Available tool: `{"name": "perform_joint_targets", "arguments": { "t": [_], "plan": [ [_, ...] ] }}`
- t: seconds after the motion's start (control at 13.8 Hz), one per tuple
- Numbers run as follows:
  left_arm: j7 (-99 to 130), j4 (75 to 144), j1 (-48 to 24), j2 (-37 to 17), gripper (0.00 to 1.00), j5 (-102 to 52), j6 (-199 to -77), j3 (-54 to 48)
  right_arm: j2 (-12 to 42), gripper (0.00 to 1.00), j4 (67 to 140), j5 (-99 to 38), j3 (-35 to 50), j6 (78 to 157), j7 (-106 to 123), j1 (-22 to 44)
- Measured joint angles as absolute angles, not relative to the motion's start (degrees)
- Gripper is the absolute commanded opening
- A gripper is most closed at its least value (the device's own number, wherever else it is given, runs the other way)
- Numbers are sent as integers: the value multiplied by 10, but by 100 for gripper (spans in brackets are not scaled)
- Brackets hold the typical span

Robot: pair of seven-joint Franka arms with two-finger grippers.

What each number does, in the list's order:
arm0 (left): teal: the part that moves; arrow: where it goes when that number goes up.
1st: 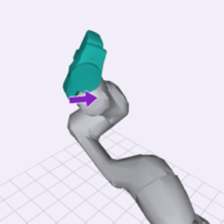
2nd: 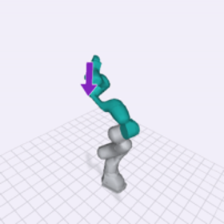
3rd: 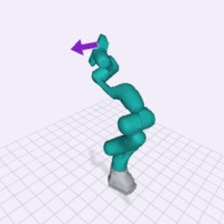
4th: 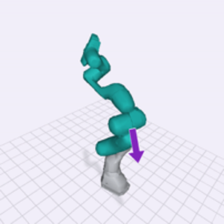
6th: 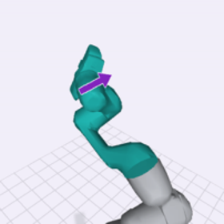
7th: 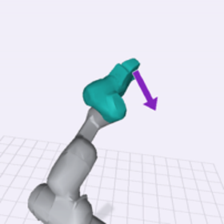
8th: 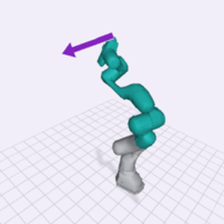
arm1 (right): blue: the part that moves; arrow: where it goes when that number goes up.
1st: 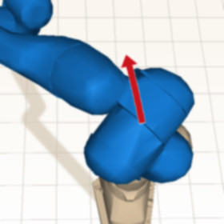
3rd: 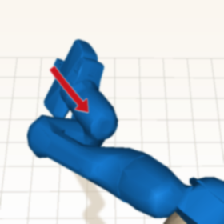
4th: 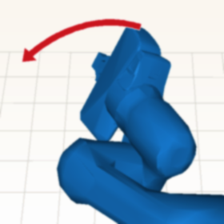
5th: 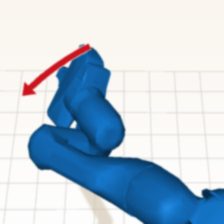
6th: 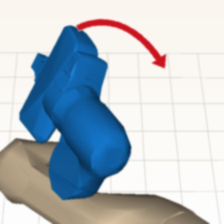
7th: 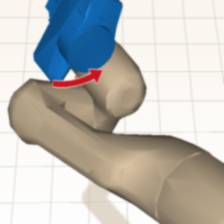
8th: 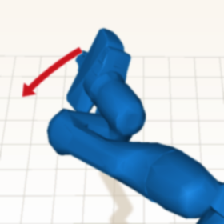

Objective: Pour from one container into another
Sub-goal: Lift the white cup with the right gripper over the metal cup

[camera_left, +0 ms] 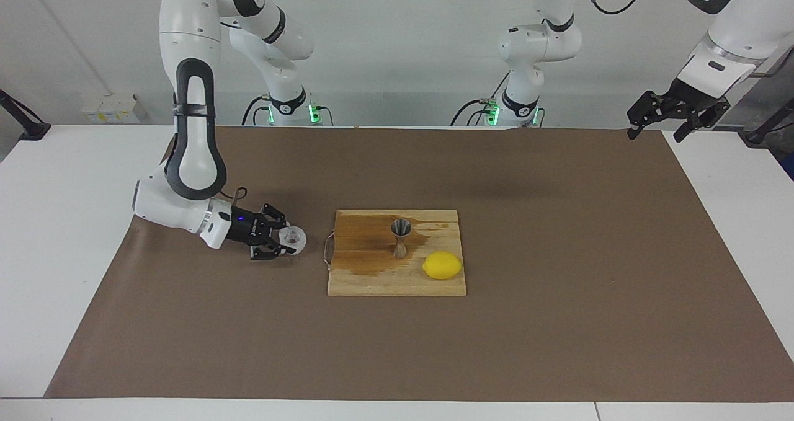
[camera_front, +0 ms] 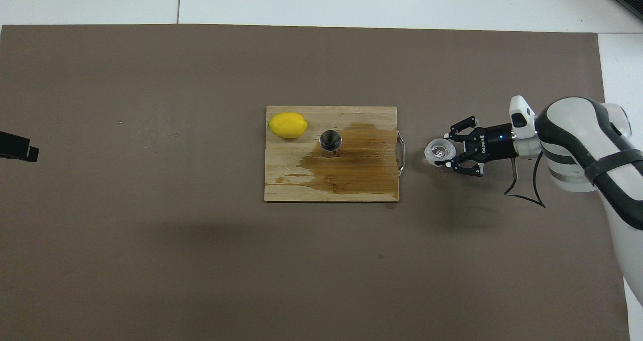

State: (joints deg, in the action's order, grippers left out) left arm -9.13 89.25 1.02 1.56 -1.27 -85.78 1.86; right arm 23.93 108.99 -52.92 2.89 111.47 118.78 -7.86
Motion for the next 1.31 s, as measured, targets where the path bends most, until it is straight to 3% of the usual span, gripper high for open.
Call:
{"name": "perform_joint_targets", "arguments": {
  "t": [0.51,1.31],
  "plan": [
    [-91,892,10,16,100,-13,-858,19,149,23,1050,-394,34,1195,891,86],
    [-91,892,10,16,100,-13,-858,19,150,23,1018,-126,35,1279,691,215]
  ]
}}
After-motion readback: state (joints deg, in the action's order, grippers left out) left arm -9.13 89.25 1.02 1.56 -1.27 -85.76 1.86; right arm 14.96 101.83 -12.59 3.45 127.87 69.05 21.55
